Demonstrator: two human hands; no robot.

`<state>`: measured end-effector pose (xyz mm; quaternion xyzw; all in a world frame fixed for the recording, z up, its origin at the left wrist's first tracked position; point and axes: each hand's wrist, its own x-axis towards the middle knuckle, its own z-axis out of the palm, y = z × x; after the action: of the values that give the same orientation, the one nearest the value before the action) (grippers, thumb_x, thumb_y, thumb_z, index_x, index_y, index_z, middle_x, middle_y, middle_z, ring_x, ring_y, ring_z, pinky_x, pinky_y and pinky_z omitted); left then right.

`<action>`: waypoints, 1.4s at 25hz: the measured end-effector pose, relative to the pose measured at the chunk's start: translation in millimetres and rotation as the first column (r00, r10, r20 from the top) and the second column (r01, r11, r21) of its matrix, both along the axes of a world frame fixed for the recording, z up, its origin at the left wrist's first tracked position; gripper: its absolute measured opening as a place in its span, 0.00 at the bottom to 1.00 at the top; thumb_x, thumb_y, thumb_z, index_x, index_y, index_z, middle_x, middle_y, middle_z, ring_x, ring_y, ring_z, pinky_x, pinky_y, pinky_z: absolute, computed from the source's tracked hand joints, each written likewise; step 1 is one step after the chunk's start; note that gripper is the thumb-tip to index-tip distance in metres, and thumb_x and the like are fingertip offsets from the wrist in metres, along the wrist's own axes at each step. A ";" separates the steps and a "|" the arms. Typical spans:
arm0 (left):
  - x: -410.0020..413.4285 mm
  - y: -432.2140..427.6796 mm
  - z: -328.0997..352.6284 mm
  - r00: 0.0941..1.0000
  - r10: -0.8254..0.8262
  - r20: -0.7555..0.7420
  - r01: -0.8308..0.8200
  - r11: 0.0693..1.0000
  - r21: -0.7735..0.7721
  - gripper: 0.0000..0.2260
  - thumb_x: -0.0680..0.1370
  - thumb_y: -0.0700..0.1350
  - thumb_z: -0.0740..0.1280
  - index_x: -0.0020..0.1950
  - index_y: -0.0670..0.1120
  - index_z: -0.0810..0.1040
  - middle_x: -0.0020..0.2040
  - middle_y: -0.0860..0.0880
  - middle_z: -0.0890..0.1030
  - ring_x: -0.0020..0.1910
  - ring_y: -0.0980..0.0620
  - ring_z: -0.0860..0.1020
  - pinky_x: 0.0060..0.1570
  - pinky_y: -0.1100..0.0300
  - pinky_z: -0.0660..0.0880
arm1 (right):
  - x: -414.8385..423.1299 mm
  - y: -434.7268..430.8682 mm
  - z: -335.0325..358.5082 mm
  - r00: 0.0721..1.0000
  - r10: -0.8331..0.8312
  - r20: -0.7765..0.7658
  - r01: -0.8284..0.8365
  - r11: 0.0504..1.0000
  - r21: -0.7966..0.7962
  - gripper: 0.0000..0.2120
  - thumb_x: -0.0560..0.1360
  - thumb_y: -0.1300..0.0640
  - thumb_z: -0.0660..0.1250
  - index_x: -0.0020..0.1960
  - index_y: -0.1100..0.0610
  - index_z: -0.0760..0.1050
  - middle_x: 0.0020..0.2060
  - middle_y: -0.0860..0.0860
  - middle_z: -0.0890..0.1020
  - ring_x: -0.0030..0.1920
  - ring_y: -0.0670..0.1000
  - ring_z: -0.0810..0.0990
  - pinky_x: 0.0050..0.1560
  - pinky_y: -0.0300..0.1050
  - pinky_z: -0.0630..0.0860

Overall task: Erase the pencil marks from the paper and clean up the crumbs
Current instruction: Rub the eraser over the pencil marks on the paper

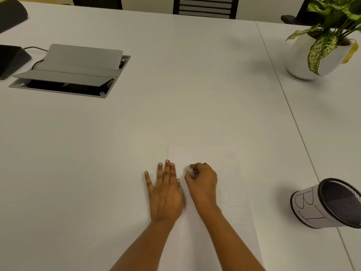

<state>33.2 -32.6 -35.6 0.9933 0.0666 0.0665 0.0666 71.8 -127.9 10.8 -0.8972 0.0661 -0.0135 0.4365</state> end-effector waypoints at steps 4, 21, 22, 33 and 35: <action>-0.9 0.1 0.2 1.000 0.002 0.006 -0.002 1.000 -0.002 0.23 0.77 0.48 0.49 0.68 0.40 0.69 0.67 0.43 0.72 0.68 0.43 0.68 0.68 0.39 0.47 | 9.3 -21.9 -1.7 0.996 -0.083 0.017 0.083 0.997 -0.006 0.06 0.72 0.61 0.66 0.48 0.62 0.77 0.45 0.56 0.79 0.41 0.49 0.75 0.45 0.38 0.69; -0.7 -0.6 5.8 0.998 -0.023 -0.058 0.018 0.996 -0.088 0.25 0.77 0.51 0.46 0.70 0.42 0.65 0.69 0.44 0.69 0.69 0.45 0.66 0.70 0.42 0.47 | 5.6 -30.0 -4.5 0.997 -0.076 0.026 0.077 0.996 -0.032 0.07 0.74 0.61 0.64 0.50 0.62 0.77 0.44 0.54 0.78 0.41 0.48 0.74 0.43 0.37 0.69; -0.5 2.3 8.6 0.996 -0.024 -0.081 0.015 0.994 -0.113 0.27 0.77 0.54 0.43 0.72 0.43 0.61 0.72 0.46 0.65 0.72 0.47 0.61 0.72 0.45 0.44 | 5.3 -29.0 -3.9 0.998 -0.064 0.025 0.065 0.997 -0.041 0.07 0.74 0.62 0.64 0.51 0.62 0.77 0.45 0.55 0.78 0.41 0.48 0.74 0.43 0.37 0.69; 6.1 46.0 33.7 0.886 -0.311 -0.345 0.218 0.934 -0.284 0.63 0.48 0.83 0.44 0.75 0.50 0.39 0.72 0.58 0.34 0.69 0.61 0.32 0.67 0.51 0.30 | -11.6 -13.1 1.4 0.998 0.054 0.028 -0.053 0.998 -0.041 0.10 0.75 0.57 0.64 0.54 0.59 0.78 0.45 0.53 0.80 0.45 0.47 0.76 0.46 0.34 0.68; 5.8 44.7 38.0 0.874 -0.286 -0.392 0.191 0.945 -0.265 0.55 0.59 0.77 0.57 0.75 0.50 0.39 0.75 0.55 0.37 0.72 0.58 0.35 0.69 0.49 0.32 | -34.2 5.6 -3.0 0.983 0.185 0.019 -0.184 0.982 -0.047 0.10 0.75 0.58 0.64 0.54 0.59 0.78 0.44 0.53 0.80 0.44 0.46 0.74 0.45 0.32 0.67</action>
<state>39.1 12.1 2.4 0.9709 -0.0374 -0.1683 0.1665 37.6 -122.2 7.7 -0.9088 -0.0226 0.0152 0.4163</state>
